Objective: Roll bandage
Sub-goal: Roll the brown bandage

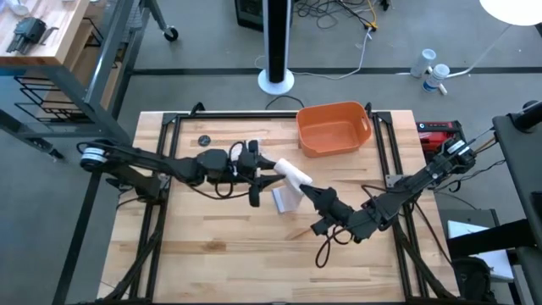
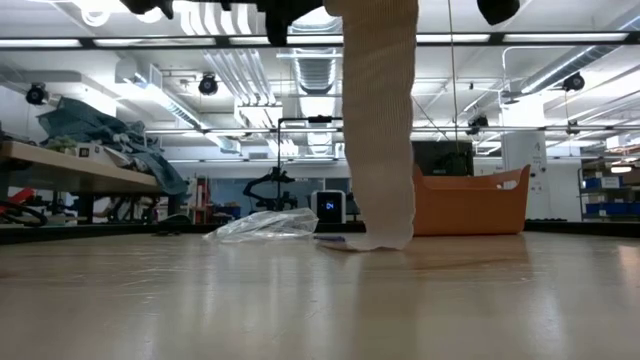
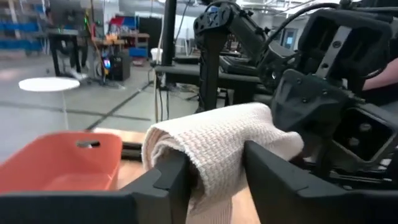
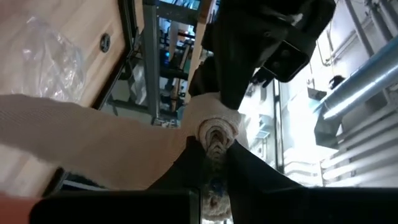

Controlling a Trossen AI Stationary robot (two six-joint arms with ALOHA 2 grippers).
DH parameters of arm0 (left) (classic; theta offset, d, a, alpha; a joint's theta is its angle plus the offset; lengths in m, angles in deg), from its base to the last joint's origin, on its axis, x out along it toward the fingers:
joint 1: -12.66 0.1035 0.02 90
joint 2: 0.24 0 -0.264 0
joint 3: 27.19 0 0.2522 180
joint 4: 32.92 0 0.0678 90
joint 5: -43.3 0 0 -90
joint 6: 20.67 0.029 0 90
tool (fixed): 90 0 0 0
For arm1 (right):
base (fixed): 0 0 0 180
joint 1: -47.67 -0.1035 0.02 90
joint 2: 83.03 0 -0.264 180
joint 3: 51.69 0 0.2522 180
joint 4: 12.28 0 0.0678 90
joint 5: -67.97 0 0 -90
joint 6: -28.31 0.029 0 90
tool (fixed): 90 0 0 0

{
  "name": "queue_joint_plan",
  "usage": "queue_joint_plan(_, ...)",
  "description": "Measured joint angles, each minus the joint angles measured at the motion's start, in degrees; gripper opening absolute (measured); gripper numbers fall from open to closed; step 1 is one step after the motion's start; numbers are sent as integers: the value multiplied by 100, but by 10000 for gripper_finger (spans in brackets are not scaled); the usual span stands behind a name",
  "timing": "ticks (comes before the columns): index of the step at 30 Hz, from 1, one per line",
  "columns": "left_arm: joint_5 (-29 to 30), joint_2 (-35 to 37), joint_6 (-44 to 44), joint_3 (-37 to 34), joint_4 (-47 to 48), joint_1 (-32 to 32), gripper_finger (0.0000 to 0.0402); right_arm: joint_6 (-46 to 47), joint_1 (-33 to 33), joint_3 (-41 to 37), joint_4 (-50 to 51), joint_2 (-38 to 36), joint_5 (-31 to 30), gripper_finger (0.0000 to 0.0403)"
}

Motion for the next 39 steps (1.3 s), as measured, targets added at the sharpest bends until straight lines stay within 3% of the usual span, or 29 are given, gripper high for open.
queue_joint_plan(6,118,-78,880,0,-310,-64,26,1795,-7,0,-65,-56,12,32)
queue_joint_plan(8,113,-76,979,0,-345,-83,13,2266,-7,0,-59,-77,51,46)
queue_joint_plan(15,158,-87,1347,-2,-345,-151,7,3183,2,0,-46,-87,69,65)
queue_joint_plan(22,803,-96,1817,-9,-380,-337,6,4508,21,-4,-54,-135,68,64)
queue_joint_plan(34,1441,-98,1877,-222,-1220,-450,4,5837,27,-14,106,-660,5,181)
queue_joint_plan(39,1609,-98,2902,-678,-2229,-579,4,6717,56,-186,512,-1084,92,218)
